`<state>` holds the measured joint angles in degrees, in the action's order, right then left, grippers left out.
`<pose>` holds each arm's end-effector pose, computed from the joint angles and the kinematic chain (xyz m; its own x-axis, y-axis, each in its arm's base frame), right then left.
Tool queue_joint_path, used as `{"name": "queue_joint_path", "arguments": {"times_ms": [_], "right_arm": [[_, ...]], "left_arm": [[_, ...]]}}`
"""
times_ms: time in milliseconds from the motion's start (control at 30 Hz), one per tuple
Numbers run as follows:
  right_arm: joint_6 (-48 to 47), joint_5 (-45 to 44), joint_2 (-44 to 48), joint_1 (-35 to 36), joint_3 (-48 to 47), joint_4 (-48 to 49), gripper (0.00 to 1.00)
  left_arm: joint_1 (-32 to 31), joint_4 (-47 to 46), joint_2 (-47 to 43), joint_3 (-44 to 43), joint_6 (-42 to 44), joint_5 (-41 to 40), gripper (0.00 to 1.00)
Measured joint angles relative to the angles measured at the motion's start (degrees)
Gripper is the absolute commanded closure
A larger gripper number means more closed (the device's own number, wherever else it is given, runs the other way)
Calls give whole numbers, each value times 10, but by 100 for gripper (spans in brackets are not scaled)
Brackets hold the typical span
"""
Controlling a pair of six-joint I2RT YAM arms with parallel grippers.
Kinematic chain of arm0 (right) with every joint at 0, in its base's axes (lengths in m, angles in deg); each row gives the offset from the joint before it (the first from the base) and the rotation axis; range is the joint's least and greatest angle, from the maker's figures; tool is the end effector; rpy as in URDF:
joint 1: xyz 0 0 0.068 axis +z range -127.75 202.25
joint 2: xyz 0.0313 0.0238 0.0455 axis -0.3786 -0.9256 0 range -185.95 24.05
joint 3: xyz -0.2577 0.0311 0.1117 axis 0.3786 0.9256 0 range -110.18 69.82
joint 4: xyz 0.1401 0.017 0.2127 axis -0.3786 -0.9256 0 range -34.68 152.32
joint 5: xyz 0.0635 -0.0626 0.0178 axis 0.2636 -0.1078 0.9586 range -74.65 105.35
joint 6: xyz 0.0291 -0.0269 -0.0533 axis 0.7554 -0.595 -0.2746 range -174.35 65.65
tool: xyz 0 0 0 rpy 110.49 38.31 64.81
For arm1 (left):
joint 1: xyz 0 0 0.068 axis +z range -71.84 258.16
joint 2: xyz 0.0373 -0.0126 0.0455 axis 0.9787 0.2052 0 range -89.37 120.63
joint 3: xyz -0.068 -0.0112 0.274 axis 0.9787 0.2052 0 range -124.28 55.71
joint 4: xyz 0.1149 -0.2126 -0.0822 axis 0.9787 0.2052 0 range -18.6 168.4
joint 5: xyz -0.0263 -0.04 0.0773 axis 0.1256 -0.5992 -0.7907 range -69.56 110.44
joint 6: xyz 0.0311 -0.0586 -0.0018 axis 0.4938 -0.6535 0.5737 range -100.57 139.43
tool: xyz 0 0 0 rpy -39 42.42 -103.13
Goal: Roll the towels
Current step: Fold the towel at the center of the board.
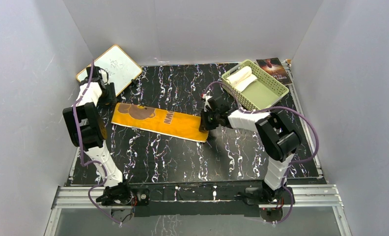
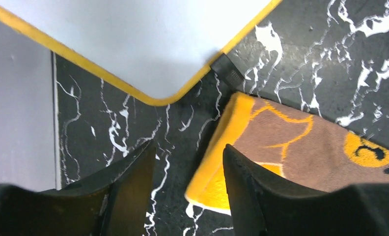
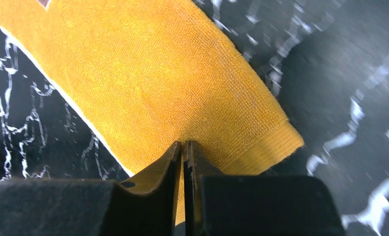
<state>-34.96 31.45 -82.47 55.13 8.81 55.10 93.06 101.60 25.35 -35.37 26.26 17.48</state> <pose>0.3139 0.2203 0.1492 -0.8504 -0.1698 -0.4980 -0.4031 0.8186 0.4092 0.4358 0.1188 0.2196 -0.8086 -0.0922 -0.5811 -0.1914 0.9752 0.1116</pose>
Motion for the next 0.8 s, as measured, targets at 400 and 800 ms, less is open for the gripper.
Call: {"name": "queue_joint_path", "arguments": {"times_ms": [400, 800], "right_arm": [[-16, -12, 76, -144, 66, -71, 99], [-13, -7, 77, -184, 63, -88, 100]], "left_arm": [[1, -76, -152, 227, -73, 207, 36], [0, -130, -115, 296, -94, 414, 3]]}}
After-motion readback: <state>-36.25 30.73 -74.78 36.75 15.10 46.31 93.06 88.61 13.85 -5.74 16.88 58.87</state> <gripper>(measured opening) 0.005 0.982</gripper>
